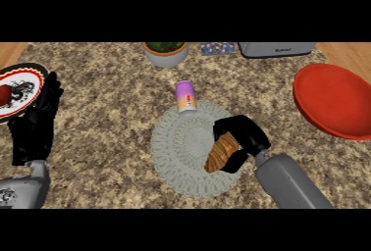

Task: Pick the croissant from the placemat and place it in the bowl

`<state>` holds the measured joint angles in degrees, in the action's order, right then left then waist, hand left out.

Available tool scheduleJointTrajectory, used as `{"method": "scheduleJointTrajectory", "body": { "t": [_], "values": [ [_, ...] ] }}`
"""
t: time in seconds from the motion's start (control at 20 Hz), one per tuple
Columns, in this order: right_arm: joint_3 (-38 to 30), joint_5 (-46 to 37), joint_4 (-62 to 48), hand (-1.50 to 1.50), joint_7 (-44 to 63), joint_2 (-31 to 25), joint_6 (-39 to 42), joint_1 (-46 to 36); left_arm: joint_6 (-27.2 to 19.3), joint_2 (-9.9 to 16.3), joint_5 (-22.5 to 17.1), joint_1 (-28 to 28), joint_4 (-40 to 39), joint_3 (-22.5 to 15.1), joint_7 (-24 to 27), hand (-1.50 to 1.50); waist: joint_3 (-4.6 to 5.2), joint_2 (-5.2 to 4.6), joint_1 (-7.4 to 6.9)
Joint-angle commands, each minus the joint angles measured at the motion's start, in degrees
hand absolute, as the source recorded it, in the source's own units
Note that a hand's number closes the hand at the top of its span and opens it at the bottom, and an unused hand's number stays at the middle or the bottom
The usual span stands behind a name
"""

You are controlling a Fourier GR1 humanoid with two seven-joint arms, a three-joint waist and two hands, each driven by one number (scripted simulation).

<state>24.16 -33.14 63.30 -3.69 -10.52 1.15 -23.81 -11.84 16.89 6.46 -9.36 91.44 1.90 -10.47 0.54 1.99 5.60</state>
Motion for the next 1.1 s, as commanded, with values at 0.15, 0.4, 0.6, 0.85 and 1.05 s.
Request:
{"method": "scheduleJointTrajectory", "body": {
  "t": [0.15, 0.4, 0.6, 0.85, 1.05],
  "values": [
    [-6.63, -4.02, 15.8, 1.5, 22.66, 8.05, -17.12, 1.73, -0.13, -0.06, 0.05, 0.74, 1.02, 0.12, -0.28, 0.0, -0.33, -0.02, -0.61],
    [-4.96, -16.43, 28.89, 1.5, 39.45, 5.73, -19.21, 5.78, 1.74, 0.65, -0.47, 0.79, 0.69, 0.03, 1.48, 0.0, -0.36, -0.87, -2.34],
    [-10.22, -17.69, 39.45, 1.5, 46.65, 2.64, -14.94, 6.39, 3.31, 0.57, -1.31, -1.36, 0.89, -0.08, 0.21, 0.0, -0.49, -1.59, -4.19],
    [-18.57, -13.71, 44.59, 1.5, 44.88, -1.21, -14.45, 9.51, 3.19, -0.89, -0.41, -4.69, -1.51, -0.28, -0.42, 0.0, -0.54, -1.91, -4.87],
    [-26.54, -7.69, 37.44, 1.5, 35.98, -3.97, -17.62, 9.41, 3.03, -2.43, 0.72, -3.68, -3.0, -0.69, 2.6, 0.0, -0.55, -2.03, -5.39]
  ]
}}
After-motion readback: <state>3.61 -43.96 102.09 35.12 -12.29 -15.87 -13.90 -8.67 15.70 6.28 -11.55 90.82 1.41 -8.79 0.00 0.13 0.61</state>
